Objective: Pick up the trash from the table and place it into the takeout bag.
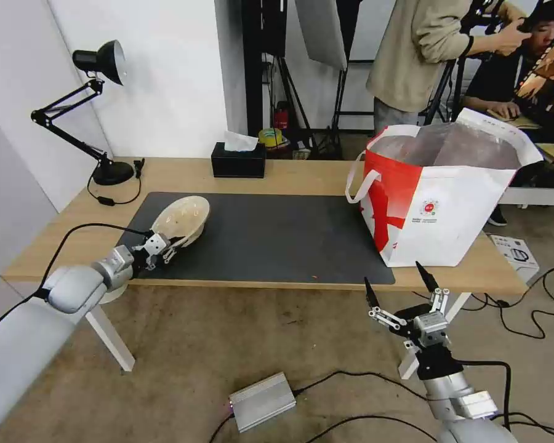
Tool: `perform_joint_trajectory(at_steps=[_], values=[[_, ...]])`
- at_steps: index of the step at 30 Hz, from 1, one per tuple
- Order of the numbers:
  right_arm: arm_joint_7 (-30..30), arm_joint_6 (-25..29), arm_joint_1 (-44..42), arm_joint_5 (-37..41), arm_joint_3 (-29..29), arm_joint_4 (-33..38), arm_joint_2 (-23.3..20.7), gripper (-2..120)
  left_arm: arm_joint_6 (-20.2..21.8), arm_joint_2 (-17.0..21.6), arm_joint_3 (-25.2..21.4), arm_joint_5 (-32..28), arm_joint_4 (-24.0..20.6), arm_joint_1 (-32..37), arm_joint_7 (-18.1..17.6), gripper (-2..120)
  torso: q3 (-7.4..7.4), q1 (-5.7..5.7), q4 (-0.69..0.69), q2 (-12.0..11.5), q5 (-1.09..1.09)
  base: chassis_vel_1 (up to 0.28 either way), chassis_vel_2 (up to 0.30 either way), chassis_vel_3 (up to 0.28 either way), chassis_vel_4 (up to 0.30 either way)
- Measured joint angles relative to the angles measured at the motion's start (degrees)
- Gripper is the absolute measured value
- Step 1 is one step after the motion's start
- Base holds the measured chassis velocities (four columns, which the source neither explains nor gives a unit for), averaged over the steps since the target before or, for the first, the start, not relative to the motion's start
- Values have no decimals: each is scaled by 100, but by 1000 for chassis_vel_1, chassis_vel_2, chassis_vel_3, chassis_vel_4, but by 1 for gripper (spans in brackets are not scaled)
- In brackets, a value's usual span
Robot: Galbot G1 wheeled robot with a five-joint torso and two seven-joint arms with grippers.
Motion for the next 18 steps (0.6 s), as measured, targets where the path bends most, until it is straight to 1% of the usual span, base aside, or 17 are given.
perform_joint_trajectory(at_steps=[13, 18], values=[[0, 0, 0, 0, 0, 0, 0, 100, -20, 153, -225, -124, -216, 168, -37, 3, -1, 0, 0, 0, 1, 0, 0, 0, 0], [0, 0, 0, 0, 0, 0, 0, 100, -25, 277, -375, -209, -380, 268, -40, 2, -2, -1, 0, 0, 1, 0, 0, 0, 0]])
